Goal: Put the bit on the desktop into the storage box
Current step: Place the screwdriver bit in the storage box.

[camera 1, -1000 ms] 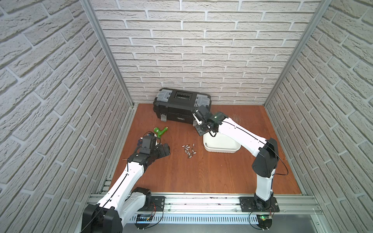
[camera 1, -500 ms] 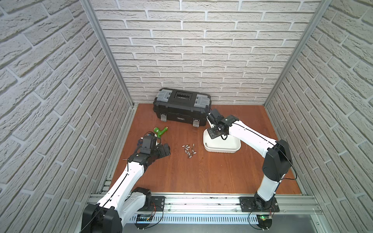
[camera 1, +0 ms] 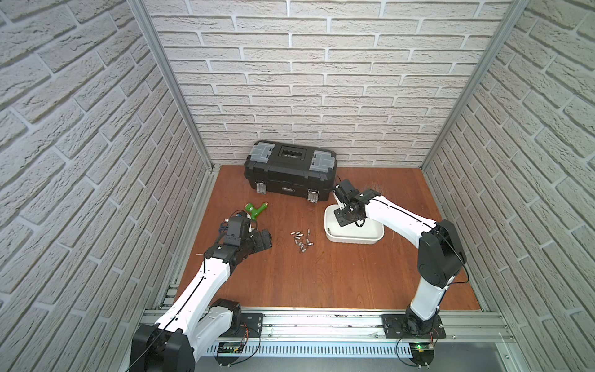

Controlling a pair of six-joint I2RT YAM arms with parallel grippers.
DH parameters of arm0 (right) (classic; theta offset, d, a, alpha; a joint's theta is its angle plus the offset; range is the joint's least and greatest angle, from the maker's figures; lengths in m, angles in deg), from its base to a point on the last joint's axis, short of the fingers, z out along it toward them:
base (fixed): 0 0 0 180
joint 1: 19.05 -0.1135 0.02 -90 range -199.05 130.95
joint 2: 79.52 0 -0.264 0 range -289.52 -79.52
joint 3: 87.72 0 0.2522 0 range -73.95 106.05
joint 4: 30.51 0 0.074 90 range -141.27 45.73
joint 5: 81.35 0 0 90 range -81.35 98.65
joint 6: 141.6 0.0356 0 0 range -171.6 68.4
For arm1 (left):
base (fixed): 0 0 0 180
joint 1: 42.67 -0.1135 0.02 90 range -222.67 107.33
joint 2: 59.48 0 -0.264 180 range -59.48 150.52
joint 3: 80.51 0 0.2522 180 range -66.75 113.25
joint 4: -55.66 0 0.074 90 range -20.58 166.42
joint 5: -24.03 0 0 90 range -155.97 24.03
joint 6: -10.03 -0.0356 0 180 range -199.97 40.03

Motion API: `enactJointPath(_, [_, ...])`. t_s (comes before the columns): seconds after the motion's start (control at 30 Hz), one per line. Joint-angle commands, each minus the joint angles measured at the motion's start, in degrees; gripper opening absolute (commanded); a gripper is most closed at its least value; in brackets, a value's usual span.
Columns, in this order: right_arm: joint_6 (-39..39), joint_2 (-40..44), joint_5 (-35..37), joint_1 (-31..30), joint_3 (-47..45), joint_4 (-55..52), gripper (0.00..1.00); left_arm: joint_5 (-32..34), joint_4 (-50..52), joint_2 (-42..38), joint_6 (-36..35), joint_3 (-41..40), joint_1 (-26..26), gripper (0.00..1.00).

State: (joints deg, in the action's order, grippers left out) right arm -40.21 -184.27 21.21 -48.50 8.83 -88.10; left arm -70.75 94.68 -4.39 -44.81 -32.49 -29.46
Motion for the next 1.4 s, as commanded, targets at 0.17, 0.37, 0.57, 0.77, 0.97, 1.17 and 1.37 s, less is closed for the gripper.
enactJointPath(0.17, [0.5,-4.6,-1.3,0.7,-1.8,3.8,0.1,0.8,-2.1,0.2,-0.6,0.6,0.2,0.98])
enactJointPath(0.37, [0.4,-7.1,-2.1,0.9,-2.0,4.4,0.1,0.8,-2.3,1.0,-0.6,0.8,0.3,0.98])
enactJointPath(0.57, [0.4,-9.7,-2.7,1.1,-2.1,4.9,0.11,0.5,-2.6,1.6,-0.7,1.2,0.2,0.98])
enactJointPath(0.77, [0.3,-10.3,-3.2,1.1,-2.1,4.9,0.12,0.5,-2.7,2.0,-0.7,1.5,0.3,0.98])
enactJointPath(0.97, [0.1,-9.8,-2.9,1.1,-1.9,4.7,0.16,0.3,-2.9,2.6,-0.7,1.7,0.3,0.98])
enactJointPath(1.17, [-0.1,-9.3,-2.8,1.1,-2.0,4.6,0.23,0.2,-2.8,2.6,-0.7,1.9,0.2,0.98])
enactJointPath(1.37, [0.2,-6.8,-2.0,1.1,-2.5,4.7,0.31,0.3,-2.6,2.5,-0.8,1.9,0.2,0.98])
